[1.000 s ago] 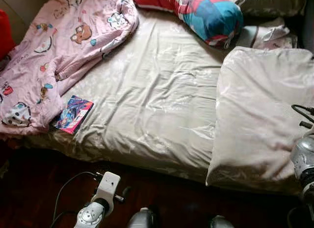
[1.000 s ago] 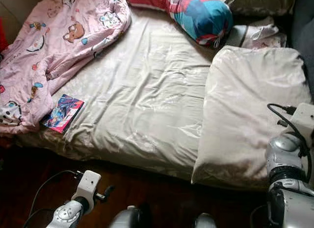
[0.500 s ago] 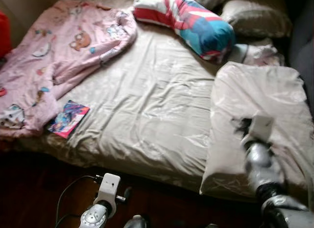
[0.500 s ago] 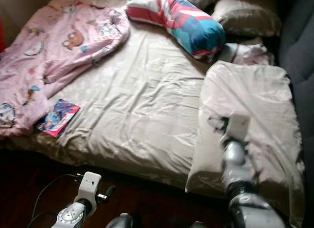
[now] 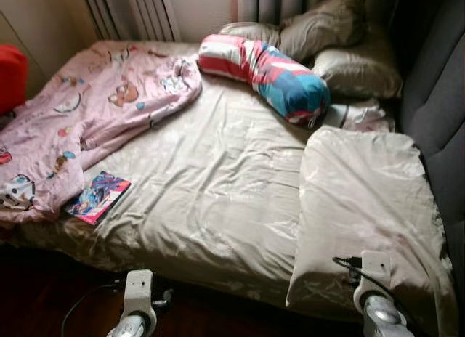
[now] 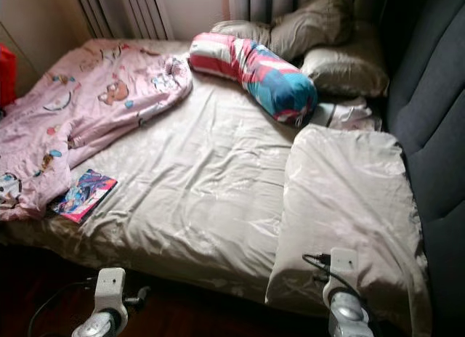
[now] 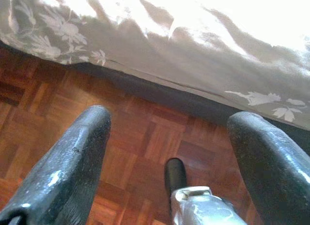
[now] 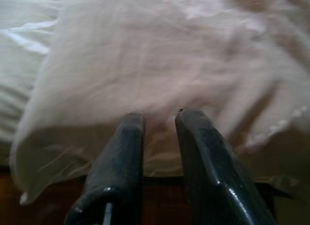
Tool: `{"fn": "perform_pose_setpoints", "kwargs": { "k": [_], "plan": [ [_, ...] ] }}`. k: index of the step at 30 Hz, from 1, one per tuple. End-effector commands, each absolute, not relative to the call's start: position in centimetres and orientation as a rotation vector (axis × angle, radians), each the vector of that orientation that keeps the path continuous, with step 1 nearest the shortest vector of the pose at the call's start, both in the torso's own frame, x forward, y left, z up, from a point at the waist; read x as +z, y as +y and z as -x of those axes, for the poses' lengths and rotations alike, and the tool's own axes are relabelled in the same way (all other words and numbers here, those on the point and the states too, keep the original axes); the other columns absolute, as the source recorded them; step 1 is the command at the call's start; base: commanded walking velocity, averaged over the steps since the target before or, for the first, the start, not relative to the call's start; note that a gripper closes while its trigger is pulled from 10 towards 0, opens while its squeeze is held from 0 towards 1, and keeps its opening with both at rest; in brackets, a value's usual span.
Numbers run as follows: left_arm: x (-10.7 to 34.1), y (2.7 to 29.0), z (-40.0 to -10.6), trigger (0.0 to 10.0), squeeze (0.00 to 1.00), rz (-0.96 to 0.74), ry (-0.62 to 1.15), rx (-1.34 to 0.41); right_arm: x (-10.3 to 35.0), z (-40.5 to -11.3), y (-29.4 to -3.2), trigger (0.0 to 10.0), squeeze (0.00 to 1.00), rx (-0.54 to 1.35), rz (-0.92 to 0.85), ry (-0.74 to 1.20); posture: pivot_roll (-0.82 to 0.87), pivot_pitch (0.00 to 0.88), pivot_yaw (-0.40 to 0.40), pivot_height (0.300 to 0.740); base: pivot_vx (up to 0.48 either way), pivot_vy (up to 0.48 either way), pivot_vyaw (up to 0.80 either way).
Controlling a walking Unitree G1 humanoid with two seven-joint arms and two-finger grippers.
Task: Clean up the room
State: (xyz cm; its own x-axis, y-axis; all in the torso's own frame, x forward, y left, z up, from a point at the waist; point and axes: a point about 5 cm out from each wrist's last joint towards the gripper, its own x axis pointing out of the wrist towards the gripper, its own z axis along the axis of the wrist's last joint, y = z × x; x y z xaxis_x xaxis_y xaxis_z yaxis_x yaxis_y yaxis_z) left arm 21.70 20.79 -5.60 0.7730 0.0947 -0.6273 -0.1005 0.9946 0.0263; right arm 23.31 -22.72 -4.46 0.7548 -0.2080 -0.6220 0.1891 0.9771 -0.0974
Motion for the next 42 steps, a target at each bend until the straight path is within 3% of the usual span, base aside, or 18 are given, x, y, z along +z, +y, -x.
{"fn": "perform_pose_setpoints", "kwargs": {
  "k": [1, 5, 12, 23, 32, 38, 42],
  "plan": [
    [-6.6, 21.2, -20.2, 10.0, 0.00, 0.023, 0.751, 0.142, -5.4, -22.4, -21.9, 10.0, 0.00, -0.174, 0.036, 0.741, -0.03, 0.050, 0.033, 0.740, 0.000, 0.000, 0.00],
    [-7.4, 20.5, -19.2, 10.0, 0.00, -0.001, 0.810, 0.106, -6.4, -21.2, -21.0, 10.0, 0.00, -0.149, 0.035, 0.815, -0.02, 0.041, 0.028, 0.740, 0.000, 0.000, 0.00],
    [-7.0, 20.6, -20.0, 10.0, 0.00, 0.015, 0.806, 0.122, -6.2, -21.7, -20.5, 10.0, 0.00, -0.132, 0.011, 0.812, -0.02, 0.005, 0.020, 0.740, 0.000, 0.000, 0.00],
    [-7.2, 21.0, -19.7, 10.0, 0.00, 0.015, 0.842, 0.129, -6.3, -21.4, -21.5, 10.0, 0.00, -0.174, -0.015, 0.826, -0.04, 0.000, 0.006, 0.740, 0.000, 0.000, 0.00],
    [-7.5, 21.6, -19.0, 10.0, 0.00, 0.006, 0.873, 0.135, -6.7, -20.3, -22.4, 10.0, 0.00, -0.216, -0.032, 0.850, -0.08, 0.000, 0.036, 0.740, 0.000, 0.288, 0.00],
    [-7.9, 23.7, -17.1, 10.0, 0.00, -0.008, 0.918, 0.187, -8.0, -17.4, -23.1, 10.0, 0.00, -0.270, -0.061, 0.929, -0.07, 0.000, 0.030, 0.740, 0.000, 0.285, 0.00],
    [-8.2, 23.6, -16.4, 10.0, 0.00, -0.020, 0.938, 0.175, -8.4, -16.6, -23.2, 10.0, 0.00, -0.261, -0.046, 0.960, -0.05, 0.000, 0.025, 0.740, 0.000, 0.283, 0.00]
  ]
}}
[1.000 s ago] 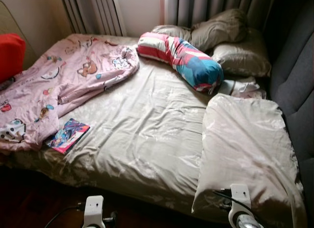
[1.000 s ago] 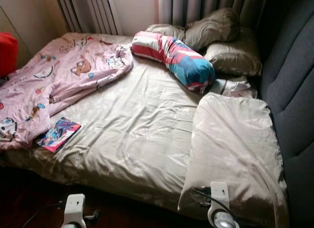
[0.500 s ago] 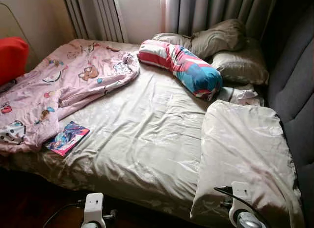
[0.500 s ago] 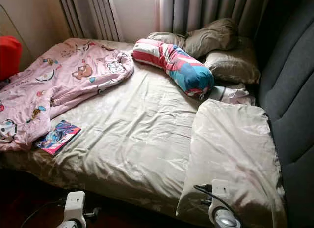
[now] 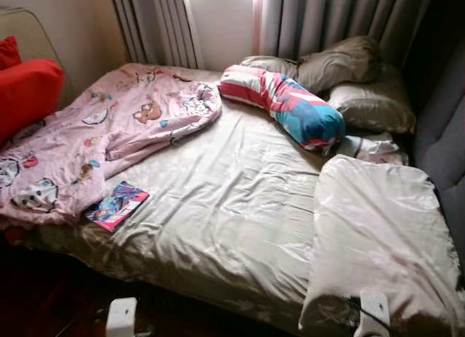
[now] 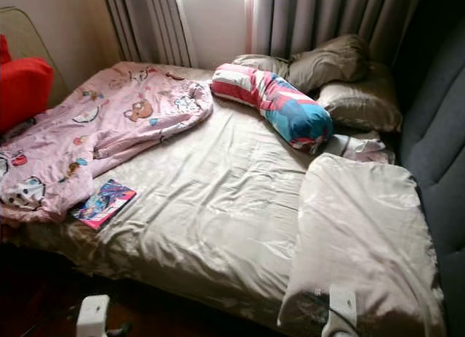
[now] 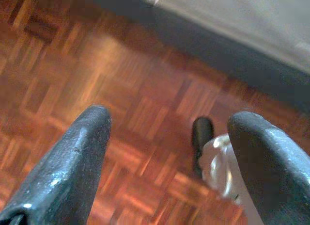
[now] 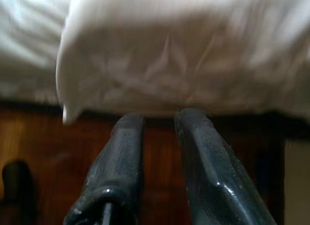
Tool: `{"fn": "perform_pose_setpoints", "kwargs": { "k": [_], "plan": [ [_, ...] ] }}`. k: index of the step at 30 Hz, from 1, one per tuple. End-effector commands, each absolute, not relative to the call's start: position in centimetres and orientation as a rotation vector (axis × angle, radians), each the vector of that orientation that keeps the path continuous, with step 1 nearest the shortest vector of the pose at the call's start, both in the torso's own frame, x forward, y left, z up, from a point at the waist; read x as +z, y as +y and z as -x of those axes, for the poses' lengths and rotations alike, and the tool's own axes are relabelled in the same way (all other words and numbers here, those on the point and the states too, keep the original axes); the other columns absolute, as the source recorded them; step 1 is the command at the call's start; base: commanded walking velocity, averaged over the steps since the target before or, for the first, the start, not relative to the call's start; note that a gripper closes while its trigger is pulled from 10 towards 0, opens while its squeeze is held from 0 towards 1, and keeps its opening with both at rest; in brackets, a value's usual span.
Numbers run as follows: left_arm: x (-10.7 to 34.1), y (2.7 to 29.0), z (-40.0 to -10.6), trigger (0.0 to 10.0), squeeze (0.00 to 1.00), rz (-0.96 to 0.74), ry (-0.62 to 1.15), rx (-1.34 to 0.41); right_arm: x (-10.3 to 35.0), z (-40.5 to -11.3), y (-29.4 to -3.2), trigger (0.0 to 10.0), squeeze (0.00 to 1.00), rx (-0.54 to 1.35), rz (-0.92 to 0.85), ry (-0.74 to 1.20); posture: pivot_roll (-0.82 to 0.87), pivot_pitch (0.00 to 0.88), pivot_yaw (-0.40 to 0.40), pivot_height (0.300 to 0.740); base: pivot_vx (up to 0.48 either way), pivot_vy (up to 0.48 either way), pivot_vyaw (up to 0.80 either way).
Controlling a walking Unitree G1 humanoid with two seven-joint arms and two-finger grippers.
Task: Clean up the room
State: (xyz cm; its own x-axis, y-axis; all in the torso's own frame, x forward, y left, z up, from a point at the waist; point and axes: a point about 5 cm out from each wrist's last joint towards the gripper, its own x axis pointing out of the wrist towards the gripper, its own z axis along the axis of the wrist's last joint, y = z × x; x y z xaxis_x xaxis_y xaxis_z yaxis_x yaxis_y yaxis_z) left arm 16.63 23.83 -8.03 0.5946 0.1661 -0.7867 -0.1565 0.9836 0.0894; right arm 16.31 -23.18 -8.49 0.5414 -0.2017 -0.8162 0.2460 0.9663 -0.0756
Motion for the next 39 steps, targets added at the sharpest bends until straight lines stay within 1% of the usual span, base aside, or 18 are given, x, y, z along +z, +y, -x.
{"fn": "perform_pose_setpoints", "kwargs": {
  "k": [1, 8, 12, 16, 18, 21, 22, 25, 29, 32, 39],
  "plan": [
    [-8.3, 23.5, -16.3, 10.0, 0.00, -0.020, 0.936, 0.171, -8.4, -16.3, -23.4, 10.0, 0.00, -0.258, -0.036, 0.971, -0.03, 0.000, 0.019, 0.740, 0.000, 0.281, 0.00],
    [-8.7, 22.9, -15.6, 10.0, 0.00, -0.004, 0.936, 0.165, -8.7, -14.9, -24.3, 10.0, 0.00, -0.274, -0.031, 0.987, -0.05, 0.000, 0.017, 0.740, 0.000, 0.283, 0.00],
    [-9.2, 21.7, -14.9, 10.0, 0.00, -0.006, 0.960, 0.123, -8.9, -13.8, -25.2, 10.0, 0.00, -0.300, -0.022, 0.998, -0.07, 0.000, 0.025, 0.740, 0.000, 0.284, 0.00],
    [-9.3, 21.2, -14.8, 10.0, 0.00, -0.007, 0.961, 0.099, -9.0, -13.1, -25.5, 10.0, 0.00, -0.304, -0.011, 1.016, -0.08, 0.000, 0.053, 0.740, 0.000, 0.286, 0.00],
    [-9.3, 21.2, -14.8, 10.0, 0.00, -0.010, 0.961, 0.094, -9.1, -13.0, -25.5, 10.0, 0.00, -0.309, -0.016, 1.017, -0.08, 0.000, 0.053, 0.740, 0.000, 0.285, 0.00],
    [-9.3, 21.3, -14.7, 10.0, 0.00, -0.032, 0.970, 0.075, -9.2, -12.8, -25.1, 10.0, 0.00, -0.305, -0.030, 1.021, -0.09, 0.000, 0.048, 0.740, 0.000, 0.310, 0.00],
    [-9.3, 21.5, -14.6, 10.0, 0.00, -0.036, 0.969, 0.076, -9.4, -12.7, -24.8, 10.0, 0.00, -0.294, -0.028, 1.028, -0.08, 0.000, 0.030, 0.740, 0.000, 0.375, 0.00],
    [-9.0, 22.9, -14.4, 10.0, 0.00, -0.044, 0.960, 0.097, -9.8, -12.3, -23.8, 10.0, 0.00, -0.235, -0.004, 1.061, -0.07, 0.000, 0.017, 0.740, 0.000, 0.376, 0.00],
    [-9.0, 23.8, -14.0, 10.0, 0.00, -0.038, 0.960, 0.132, -9.9, -12.5, -23.2, 10.0, 0.00, -0.203, -0.002, 1.063, -0.08, 0.000, 0.039, 0.740, 0.000, 0.376, 0.00],
    [-8.9, 24.0, -14.0, 10.0, 0.00, -0.046, 0.966, 0.126, -10.0, -12.5, -22.6, 10.0, 0.00, -0.208, -0.018, 1.052, -0.08, 0.000, 0.052, 0.740, 0.000, 0.375, 0.00],
    [-8.5, 24.5, -14.8, 10.0, 0.00, -0.061, 0.953, 0.118, -10.0, -12.6, -22.3, 10.0, 0.00, -0.261, -0.063, 1.034, -0.09, 0.000, 0.077, 0.740, 0.000, 0.374, 0.00]
  ]
}}
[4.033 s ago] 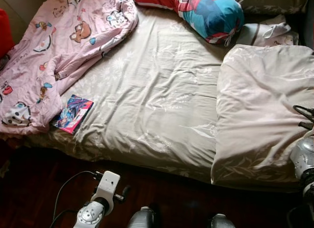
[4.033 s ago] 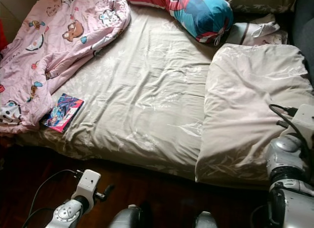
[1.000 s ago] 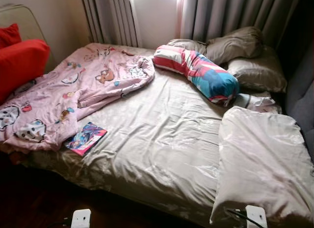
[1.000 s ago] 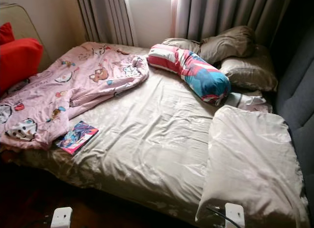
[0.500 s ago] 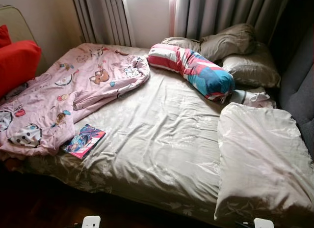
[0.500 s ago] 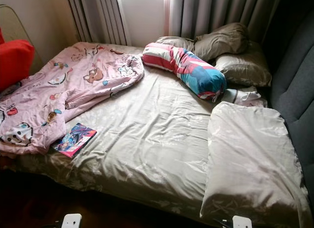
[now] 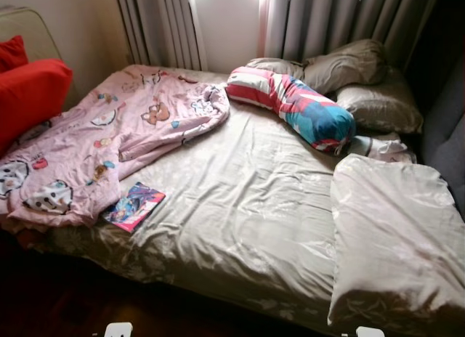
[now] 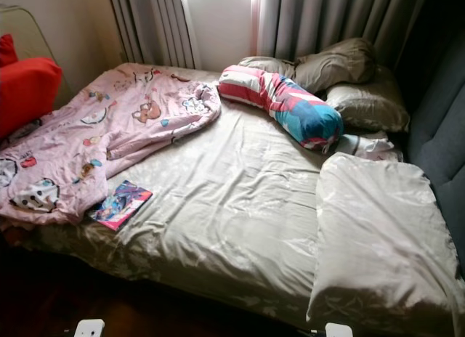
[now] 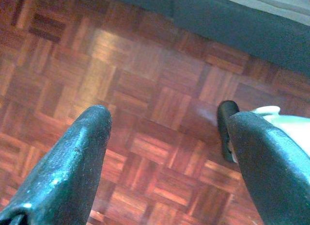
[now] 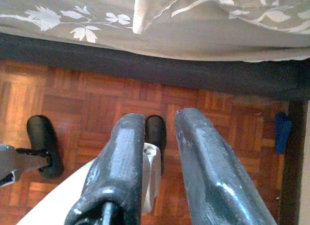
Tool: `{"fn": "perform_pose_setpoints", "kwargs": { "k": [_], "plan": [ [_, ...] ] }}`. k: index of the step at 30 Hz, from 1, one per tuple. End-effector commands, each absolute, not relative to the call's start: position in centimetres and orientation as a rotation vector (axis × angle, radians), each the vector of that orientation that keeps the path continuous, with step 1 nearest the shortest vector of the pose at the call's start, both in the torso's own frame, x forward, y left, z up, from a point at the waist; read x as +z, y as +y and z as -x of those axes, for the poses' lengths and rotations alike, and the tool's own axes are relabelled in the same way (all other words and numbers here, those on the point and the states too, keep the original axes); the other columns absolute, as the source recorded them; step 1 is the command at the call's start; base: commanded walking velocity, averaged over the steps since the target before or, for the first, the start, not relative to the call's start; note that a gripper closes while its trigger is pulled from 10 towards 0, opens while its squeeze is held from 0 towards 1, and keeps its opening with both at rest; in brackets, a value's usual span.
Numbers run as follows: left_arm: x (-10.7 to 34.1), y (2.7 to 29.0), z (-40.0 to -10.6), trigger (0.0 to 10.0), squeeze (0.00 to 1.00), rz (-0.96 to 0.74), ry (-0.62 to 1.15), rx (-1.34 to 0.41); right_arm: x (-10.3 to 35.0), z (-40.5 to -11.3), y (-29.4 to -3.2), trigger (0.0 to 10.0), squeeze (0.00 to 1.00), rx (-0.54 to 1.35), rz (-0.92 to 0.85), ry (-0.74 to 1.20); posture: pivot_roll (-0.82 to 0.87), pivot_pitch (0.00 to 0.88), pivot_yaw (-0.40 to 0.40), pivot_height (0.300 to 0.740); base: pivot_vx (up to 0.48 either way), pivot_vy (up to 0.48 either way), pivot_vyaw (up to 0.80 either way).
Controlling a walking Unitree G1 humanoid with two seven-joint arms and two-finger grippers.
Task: Clean up the room
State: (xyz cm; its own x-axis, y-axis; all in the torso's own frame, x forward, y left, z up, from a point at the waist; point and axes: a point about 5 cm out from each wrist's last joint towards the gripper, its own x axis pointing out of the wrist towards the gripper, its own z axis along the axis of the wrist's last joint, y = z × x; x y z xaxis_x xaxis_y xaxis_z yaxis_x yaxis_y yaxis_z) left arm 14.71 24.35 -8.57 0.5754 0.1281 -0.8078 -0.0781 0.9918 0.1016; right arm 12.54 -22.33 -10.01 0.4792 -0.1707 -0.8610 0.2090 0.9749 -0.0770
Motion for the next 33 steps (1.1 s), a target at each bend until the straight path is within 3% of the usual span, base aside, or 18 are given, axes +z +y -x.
{"fn": "perform_pose_setpoints", "kwargs": {
  "k": [1, 33],
  "plan": [
    [-8.48, 24.51, -14.86, 10.0, 0.00, -0.062, 0.952, 0.118, -10.03, -12.47, -22.31, 10.0, 0.00, -0.268, -0.069, 1.035, -0.09, 0.000, 0.077, 0.740, 0.000, 0.368, 0.00],
    [-8.40, 24.82, -14.79, 10.0, 0.00, -0.064, 0.948, 0.117, -9.94, -12.92, -22.14, 10.0, 0.00, -0.306, -0.096, 1.023, -0.08, 0.000, 0.093, 0.740, 0.000, 0.440, 0.00]
  ]
}}
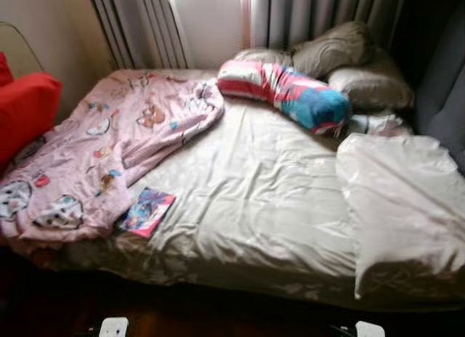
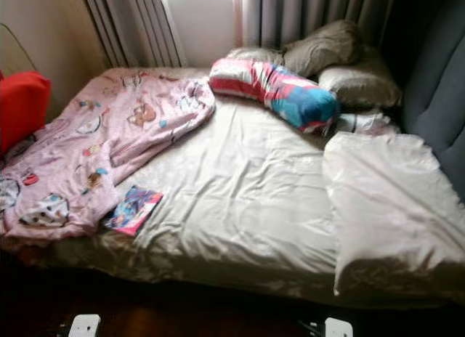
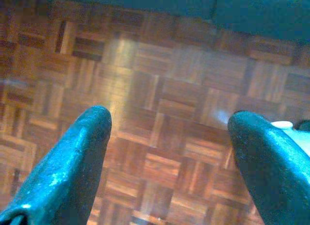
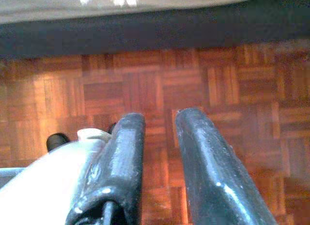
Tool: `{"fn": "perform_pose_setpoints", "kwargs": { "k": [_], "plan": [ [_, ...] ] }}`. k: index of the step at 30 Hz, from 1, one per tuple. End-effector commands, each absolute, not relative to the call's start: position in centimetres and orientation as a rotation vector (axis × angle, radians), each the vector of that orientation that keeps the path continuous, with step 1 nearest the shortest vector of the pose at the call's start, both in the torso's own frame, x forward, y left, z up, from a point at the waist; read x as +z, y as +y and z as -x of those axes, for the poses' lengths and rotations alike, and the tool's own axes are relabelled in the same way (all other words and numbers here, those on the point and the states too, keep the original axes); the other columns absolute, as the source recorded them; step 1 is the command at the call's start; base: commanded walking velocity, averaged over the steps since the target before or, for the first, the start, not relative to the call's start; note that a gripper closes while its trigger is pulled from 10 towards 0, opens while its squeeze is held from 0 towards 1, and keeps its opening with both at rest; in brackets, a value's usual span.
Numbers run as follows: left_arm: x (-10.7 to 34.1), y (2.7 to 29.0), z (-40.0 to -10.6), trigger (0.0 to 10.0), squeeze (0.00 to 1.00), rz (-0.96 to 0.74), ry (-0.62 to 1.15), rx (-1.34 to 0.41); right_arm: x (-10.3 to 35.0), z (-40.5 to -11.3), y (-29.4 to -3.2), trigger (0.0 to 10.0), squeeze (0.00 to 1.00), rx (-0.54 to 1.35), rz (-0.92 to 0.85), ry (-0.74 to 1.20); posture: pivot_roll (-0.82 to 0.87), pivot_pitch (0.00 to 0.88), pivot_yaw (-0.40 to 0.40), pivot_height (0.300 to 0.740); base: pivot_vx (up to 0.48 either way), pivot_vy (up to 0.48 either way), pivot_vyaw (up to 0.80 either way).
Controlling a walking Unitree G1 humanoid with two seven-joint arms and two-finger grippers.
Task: Clean up the room
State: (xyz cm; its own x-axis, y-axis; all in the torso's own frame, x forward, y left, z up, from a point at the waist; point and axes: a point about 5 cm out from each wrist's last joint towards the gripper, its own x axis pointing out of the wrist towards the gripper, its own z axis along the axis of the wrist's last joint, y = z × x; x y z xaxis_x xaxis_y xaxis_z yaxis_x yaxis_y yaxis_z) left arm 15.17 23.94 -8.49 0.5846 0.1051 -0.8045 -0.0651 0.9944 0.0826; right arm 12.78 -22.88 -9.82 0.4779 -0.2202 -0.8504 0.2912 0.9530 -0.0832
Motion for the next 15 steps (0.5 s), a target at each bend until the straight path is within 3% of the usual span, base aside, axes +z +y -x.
{"fn": "perform_pose_setpoints", "kwargs": {
  "k": [1, 15],
  "plan": [
    [-8.40, 24.82, -14.80, 10.0, 0.00, -0.064, 0.948, 0.117, -9.94, -12.91, -22.13, 10.0, 0.00, -0.307, -0.098, 1.024, -0.08, 0.000, 0.094, 0.740, 0.000, 0.480, 0.00],
    [-8.32, 24.62, -15.15, 10.0, 0.00, -0.056, 0.938, 0.118, -9.80, -13.27, -22.20, 10.0, 0.00, -0.310, -0.121, 1.006, -0.07, 0.000, 0.085, 0.740, 0.000, 0.480, 0.00]
  ]
}}
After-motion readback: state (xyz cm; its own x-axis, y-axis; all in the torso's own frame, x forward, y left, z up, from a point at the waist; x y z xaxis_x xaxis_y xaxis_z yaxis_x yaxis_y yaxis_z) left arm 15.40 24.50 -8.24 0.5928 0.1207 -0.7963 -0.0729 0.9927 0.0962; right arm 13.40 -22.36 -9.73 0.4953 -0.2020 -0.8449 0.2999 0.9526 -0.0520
